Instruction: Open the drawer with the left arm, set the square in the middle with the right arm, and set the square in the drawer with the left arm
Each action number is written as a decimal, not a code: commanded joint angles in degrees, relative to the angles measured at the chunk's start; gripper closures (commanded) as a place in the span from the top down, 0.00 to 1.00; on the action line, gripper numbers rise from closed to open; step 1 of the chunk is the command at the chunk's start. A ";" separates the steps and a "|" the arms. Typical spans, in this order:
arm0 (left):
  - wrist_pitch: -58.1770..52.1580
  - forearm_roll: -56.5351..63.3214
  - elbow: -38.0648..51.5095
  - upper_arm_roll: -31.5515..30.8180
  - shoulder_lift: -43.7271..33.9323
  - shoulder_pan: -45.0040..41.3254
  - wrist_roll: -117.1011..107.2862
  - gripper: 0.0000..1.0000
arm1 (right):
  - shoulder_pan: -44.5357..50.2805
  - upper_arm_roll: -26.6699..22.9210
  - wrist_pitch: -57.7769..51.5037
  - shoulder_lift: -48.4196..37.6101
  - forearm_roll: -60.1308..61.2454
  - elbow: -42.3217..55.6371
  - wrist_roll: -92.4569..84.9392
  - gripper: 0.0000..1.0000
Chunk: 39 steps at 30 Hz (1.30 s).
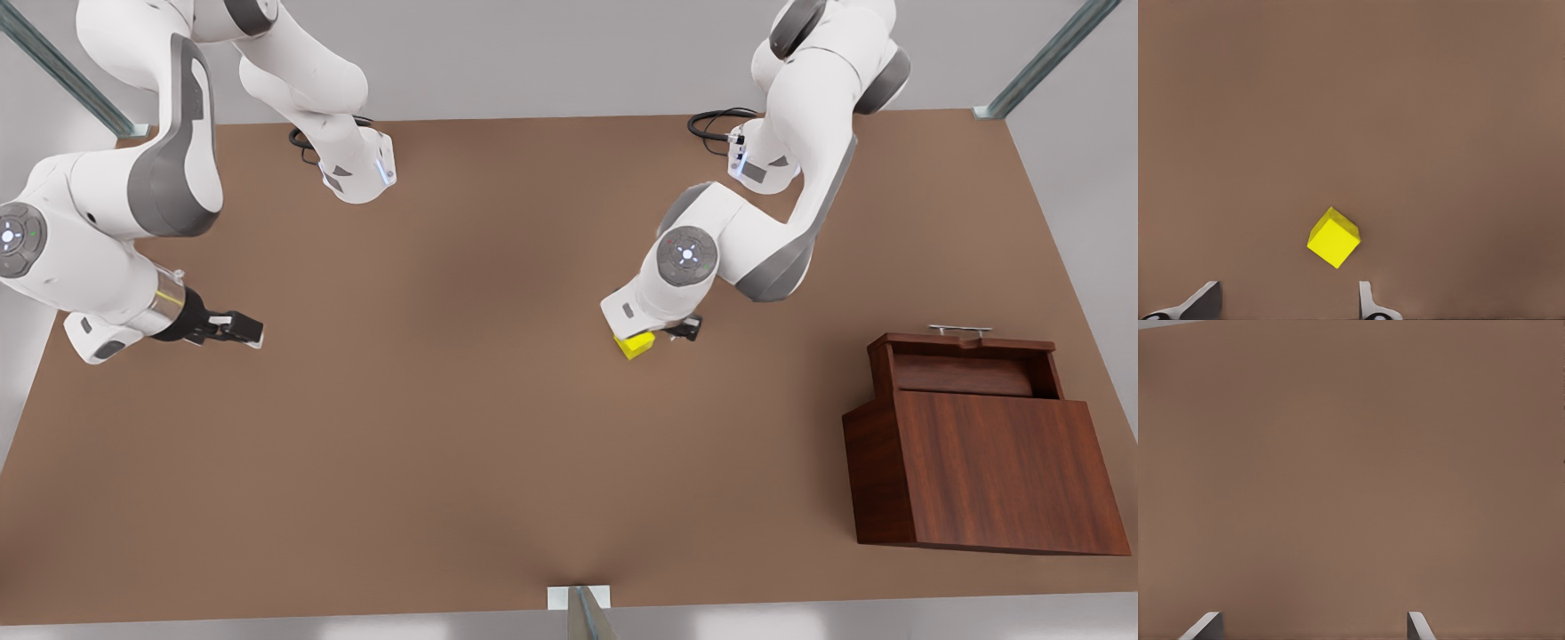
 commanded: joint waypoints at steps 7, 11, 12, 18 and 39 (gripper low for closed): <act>16.59 1.44 -21.23 2.12 -1.59 -2.04 26.20 1.00 | -0.04 0.01 -0.09 -0.01 0.00 0.05 0.00 1.00; 24.85 1.44 -27.90 2.20 -1.67 -2.04 28.75 1.00 | 0.05 0.01 -0.09 -0.01 0.00 0.05 0.00 1.00; 26.35 1.35 -30.54 2.82 -1.67 -2.04 28.67 1.00 | 0.05 0.01 0.00 -0.01 0.00 0.05 0.00 1.00; 33.03 1.44 -35.91 3.96 -1.15 -1.96 27.96 1.00 | 0.13 0.01 0.09 0.08 0.00 0.05 0.09 1.00; 40.50 2.23 -36.70 5.19 4.30 -1.96 27.70 0.58 | 0.05 0.01 0.18 0.35 0.00 0.14 0.18 1.00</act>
